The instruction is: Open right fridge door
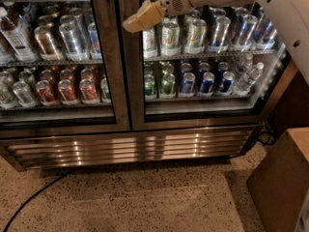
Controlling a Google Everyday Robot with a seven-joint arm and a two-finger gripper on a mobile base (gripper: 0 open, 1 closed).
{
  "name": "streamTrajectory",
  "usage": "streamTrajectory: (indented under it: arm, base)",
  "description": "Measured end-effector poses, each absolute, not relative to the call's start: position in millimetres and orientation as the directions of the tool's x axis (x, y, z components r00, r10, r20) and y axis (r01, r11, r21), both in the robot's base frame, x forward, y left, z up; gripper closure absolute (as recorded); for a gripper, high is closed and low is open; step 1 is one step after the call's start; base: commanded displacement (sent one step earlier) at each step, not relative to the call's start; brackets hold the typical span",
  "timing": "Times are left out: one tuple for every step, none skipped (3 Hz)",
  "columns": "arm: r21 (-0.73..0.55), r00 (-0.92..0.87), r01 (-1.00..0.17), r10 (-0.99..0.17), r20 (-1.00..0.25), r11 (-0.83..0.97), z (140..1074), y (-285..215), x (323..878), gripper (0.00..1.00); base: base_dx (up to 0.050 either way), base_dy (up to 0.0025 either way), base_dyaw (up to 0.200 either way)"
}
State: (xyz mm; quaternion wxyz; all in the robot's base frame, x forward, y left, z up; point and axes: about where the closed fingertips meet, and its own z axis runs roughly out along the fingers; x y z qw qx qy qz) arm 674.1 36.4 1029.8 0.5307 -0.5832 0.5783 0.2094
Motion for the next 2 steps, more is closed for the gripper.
streamTrajectory:
  arm:
    - [-0.361, 0.247, -0.91, -0.431, -0.868, 0.205, 1025.4, 52.3, 671.8, 0.24]
    - [-0.341, 0.241, -0.92, -0.409, -0.88, 0.193, 1019.8, 63.8, 672.1, 0.24]
  base:
    - [0.0, 0.0, 0.0]
    - [0.0, 0.0, 0.0]
